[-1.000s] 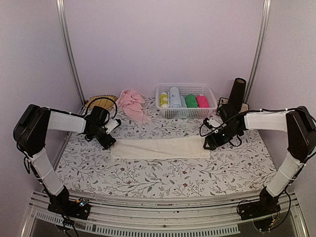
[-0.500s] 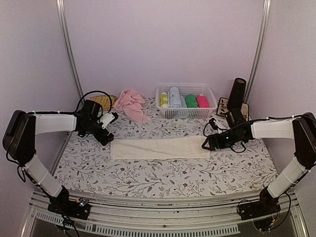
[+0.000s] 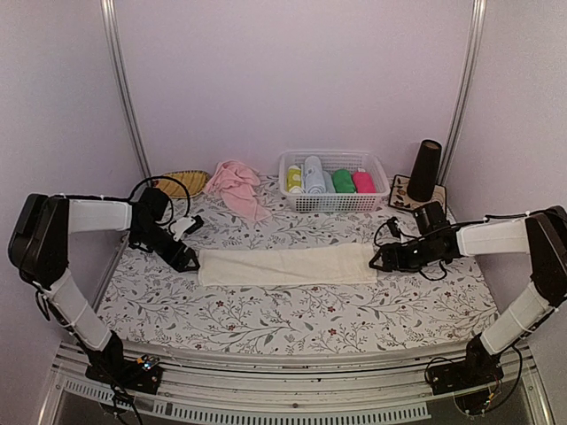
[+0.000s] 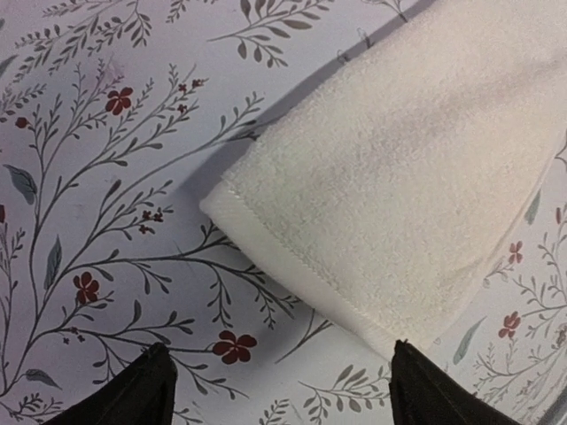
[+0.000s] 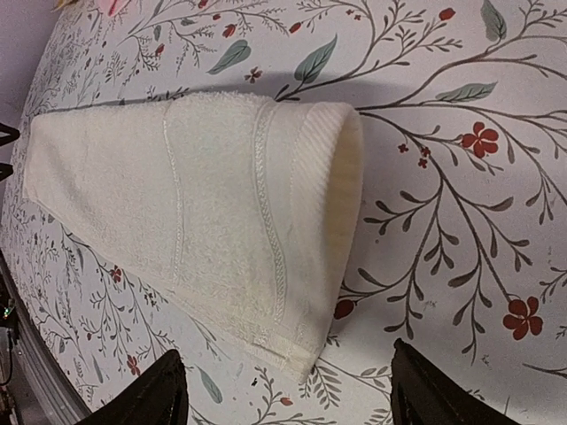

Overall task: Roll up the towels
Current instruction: Smooth out the towel at the center of the board.

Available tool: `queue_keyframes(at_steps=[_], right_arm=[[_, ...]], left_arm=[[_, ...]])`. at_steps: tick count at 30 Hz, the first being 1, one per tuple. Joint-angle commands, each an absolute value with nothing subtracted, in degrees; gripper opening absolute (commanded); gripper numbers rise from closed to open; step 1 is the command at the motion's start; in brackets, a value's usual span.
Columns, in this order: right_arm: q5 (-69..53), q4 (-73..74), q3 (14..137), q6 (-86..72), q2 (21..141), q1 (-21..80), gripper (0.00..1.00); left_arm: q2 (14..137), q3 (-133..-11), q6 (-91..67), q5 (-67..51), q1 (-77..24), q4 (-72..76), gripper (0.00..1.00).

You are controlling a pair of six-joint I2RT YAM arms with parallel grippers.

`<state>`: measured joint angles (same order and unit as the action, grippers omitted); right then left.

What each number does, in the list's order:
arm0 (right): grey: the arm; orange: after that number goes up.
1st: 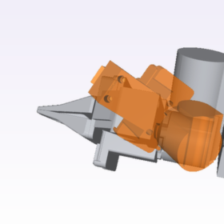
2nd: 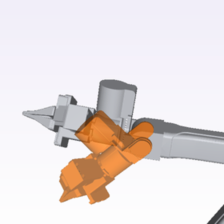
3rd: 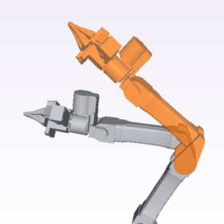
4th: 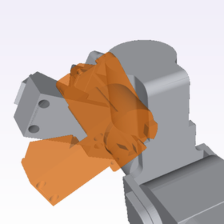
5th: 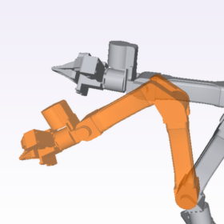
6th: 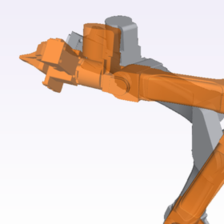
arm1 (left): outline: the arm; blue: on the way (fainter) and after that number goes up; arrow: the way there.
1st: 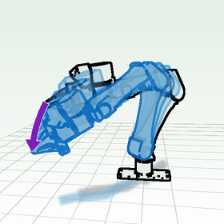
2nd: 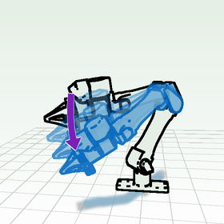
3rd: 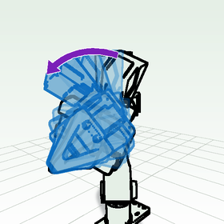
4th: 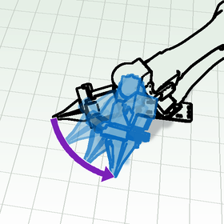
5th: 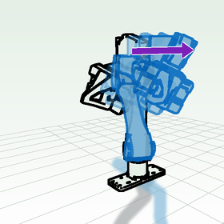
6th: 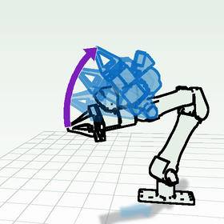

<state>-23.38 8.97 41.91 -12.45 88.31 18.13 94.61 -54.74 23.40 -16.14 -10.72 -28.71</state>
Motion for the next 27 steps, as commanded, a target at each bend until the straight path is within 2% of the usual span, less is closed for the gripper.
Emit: queue_keyframes(at_steps=[1, 11, 16, 20, 27], right_arm=[[-25.3, 6.7, 41.2, -14.4, 86.4, 17.0, 0.78], [-25.9, 4.8, 39.3, -14.5, 86.6, 16.9, 0.78], [-26.1, 4.2, 38.8, -14.8, 86.2, 16.9, 0.78], [-25.8, 4.3, 39.1, -15.0, 86.7, 17.0, 0.77], [-25.8, 3.9, 39.5, -14.7, 88.1, 17.0, 0.77]], left_arm=[[96.2, -56.5, 22.5, -24.9, -10.0, -34.9, 0.82], [98.0, -56.0, 21.3, -30.8, -10.1, -37.5, 0.73], [99.9, -56.1, 19.9, -32.0, -10.3, -36.7, 0.61], [101.3, -57.4, 19.4, -33.7, -10.2, -37.4, 0.47], [101.5, -57.2, 19.3, -35.0, -10.8, -38.0, 0.38]])
